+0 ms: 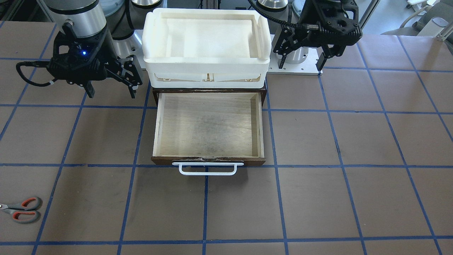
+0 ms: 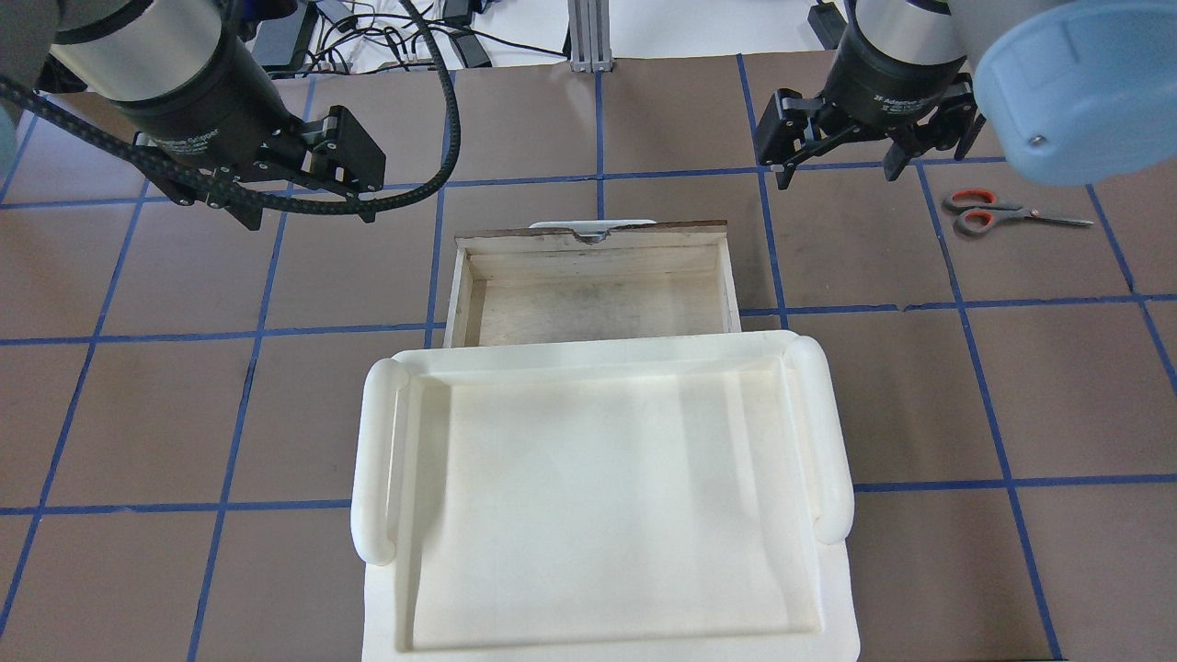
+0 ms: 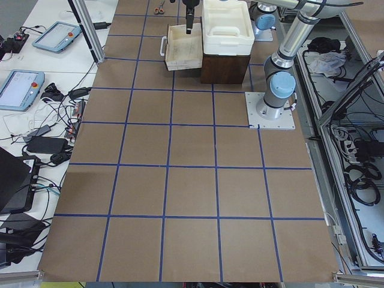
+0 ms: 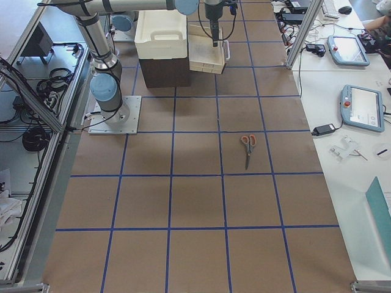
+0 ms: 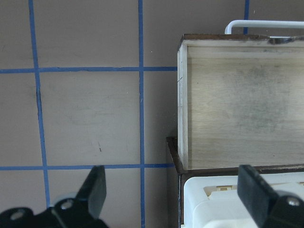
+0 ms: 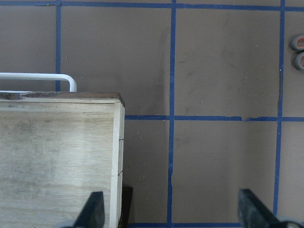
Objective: Put scissors in drawer and close it
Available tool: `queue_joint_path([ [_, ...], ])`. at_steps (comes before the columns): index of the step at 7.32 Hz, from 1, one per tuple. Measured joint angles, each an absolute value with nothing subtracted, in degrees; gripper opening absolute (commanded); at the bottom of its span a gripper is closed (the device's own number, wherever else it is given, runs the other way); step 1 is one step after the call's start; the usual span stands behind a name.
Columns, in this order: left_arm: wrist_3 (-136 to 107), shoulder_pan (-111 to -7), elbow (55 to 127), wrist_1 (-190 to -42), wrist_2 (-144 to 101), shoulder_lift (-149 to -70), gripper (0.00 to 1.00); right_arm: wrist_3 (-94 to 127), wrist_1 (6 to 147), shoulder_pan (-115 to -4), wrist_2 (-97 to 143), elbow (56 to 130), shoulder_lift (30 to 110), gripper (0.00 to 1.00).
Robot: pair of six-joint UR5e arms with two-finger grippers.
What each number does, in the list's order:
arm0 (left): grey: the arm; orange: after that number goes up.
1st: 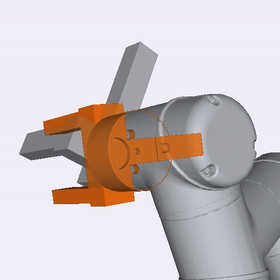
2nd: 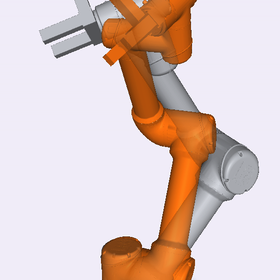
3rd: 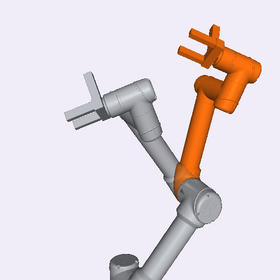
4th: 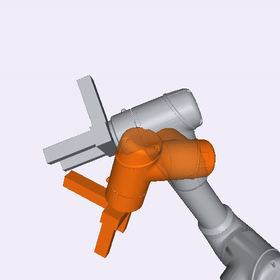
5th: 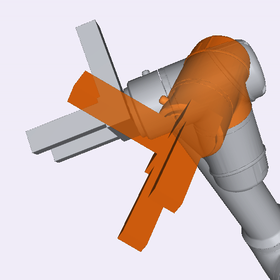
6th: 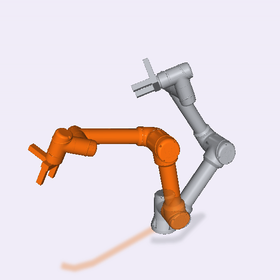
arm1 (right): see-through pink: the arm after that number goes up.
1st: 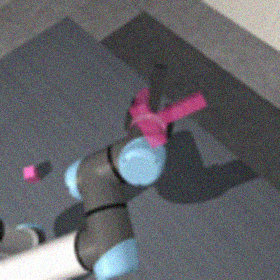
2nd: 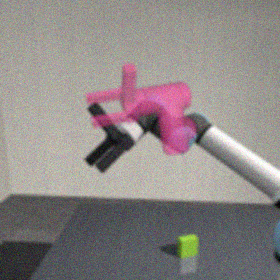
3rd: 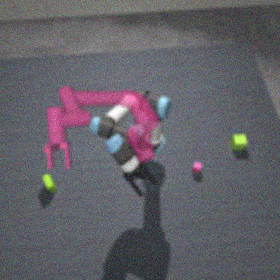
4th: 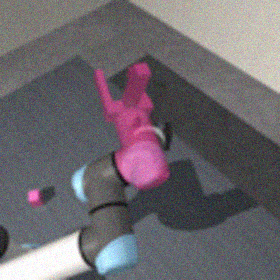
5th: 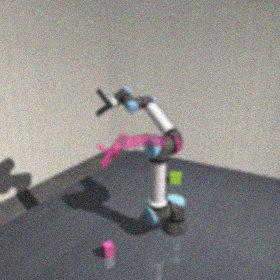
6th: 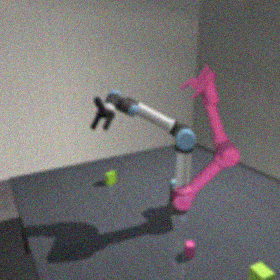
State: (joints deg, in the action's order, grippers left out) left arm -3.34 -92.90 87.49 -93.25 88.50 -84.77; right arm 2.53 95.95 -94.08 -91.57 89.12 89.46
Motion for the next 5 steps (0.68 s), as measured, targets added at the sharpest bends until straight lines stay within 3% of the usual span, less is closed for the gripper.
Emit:
queue_joint_path([
  [5,-3.3,-92.9,87.5,-93.3,88.5,-84.7,1.0,3.2,95.2,-94.1,-91.4,89.2,89.5,1.0],
])
